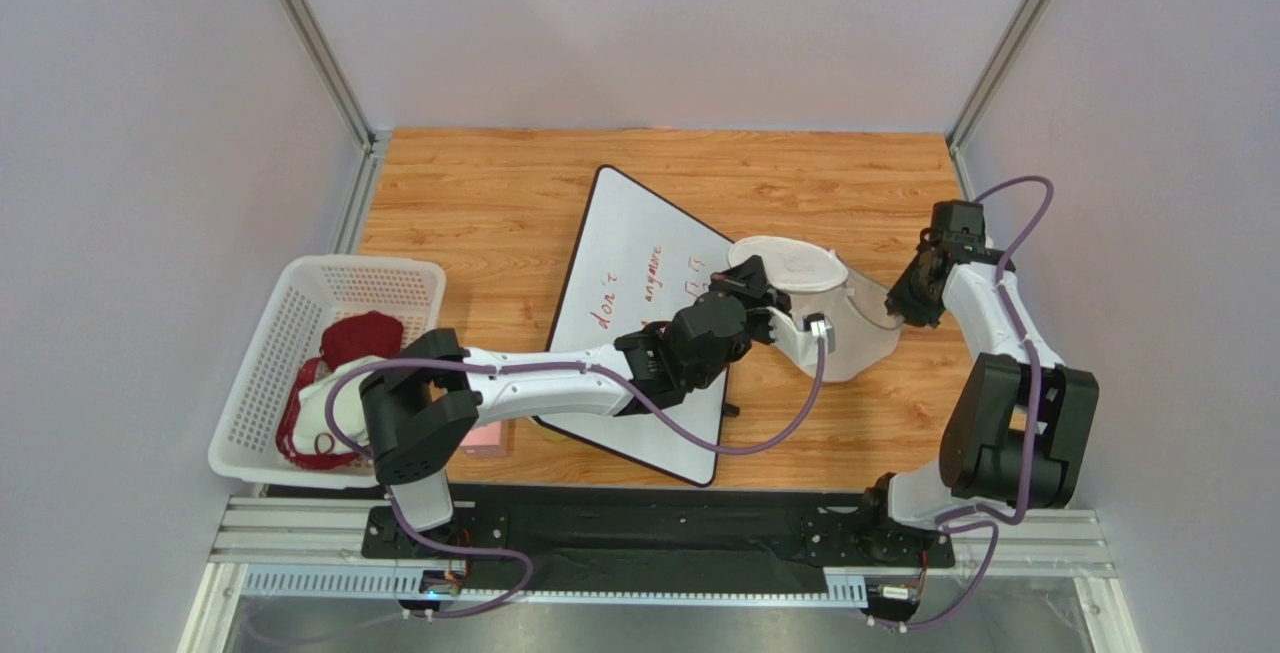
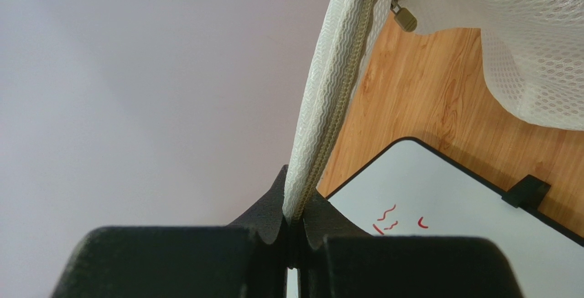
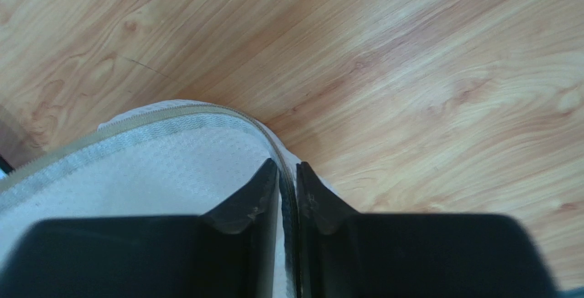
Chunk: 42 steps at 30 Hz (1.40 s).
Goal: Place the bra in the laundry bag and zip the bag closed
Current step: Open the laundry bag at the center of the board.
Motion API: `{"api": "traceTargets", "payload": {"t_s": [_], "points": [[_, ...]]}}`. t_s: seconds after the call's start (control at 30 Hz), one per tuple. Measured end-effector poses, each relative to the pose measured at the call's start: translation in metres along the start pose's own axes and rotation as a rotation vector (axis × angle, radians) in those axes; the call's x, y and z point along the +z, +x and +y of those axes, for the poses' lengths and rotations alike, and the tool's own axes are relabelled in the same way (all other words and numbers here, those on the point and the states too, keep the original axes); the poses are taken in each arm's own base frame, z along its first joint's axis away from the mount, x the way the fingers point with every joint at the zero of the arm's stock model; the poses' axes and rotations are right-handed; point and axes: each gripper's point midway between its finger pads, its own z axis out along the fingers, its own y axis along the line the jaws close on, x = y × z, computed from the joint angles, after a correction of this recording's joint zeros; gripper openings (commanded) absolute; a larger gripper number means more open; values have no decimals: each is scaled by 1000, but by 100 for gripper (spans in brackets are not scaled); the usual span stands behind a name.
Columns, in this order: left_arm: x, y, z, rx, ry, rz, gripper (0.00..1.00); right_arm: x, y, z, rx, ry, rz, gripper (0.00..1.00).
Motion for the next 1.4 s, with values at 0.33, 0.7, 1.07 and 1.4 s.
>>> {"api": "traceTargets", "payload": {"t_s": [0.33, 0.7, 1.07, 1.4], "points": [[-4, -6, 4, -45, 11, -26, 0, -113, -37, 62, -176, -56, -380, 0], [4, -13, -3, -80, 28, -45, 0, -63, -19, -4, -64, 158, -284, 7], [40, -8, -36, -226, -2, 25, 63, -68, 5, -56, 172, 219, -320, 12], [5, -34, -40, -470, 199, -61, 77, -62, 30, -69, 256, 210, -284, 40]]}}
